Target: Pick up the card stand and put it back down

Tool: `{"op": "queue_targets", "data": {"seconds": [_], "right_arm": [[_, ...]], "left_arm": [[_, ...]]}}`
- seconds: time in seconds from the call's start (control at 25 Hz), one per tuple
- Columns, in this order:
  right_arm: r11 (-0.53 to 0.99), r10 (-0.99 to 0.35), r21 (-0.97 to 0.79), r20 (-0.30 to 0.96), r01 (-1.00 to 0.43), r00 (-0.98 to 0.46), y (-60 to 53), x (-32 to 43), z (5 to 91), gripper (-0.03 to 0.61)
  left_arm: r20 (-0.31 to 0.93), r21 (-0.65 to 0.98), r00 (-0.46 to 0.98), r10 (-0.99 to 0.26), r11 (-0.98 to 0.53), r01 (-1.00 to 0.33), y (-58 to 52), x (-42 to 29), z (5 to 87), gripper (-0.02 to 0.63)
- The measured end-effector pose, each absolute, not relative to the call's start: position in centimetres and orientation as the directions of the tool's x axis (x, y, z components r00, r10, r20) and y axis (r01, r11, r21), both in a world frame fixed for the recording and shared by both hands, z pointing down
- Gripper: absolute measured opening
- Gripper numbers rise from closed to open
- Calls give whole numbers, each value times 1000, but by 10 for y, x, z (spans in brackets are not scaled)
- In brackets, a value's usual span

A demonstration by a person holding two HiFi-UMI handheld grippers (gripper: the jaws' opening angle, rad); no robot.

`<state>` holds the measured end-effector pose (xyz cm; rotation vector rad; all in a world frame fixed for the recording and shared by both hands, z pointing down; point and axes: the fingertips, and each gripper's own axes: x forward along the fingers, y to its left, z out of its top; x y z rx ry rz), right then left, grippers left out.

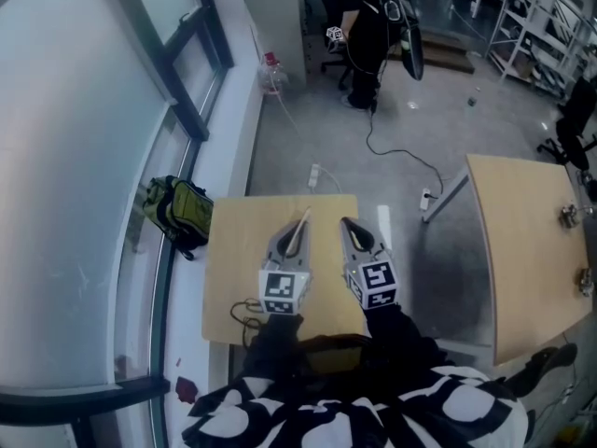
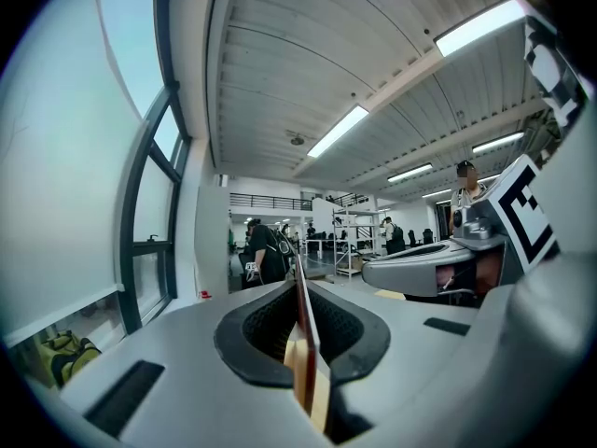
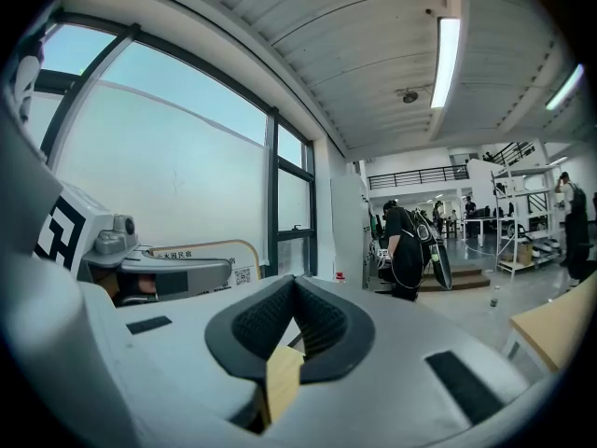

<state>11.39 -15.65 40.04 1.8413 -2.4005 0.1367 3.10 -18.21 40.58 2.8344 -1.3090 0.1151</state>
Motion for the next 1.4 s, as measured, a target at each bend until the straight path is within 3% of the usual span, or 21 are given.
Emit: {"op": "queue_targets", "data": {"seconds": [0.92, 1.4], "right_arm": [[314, -933, -18, 181, -949, -312, -152, 89, 414, 14], [431, -873, -37, 234, -901, -427, -158, 41, 434, 14]], "left_arm": [[110, 16, 603, -790, -605, -796, -171, 2, 420, 18], [182, 58, 493, -851, -491, -869, -159, -60, 452, 18]]}}
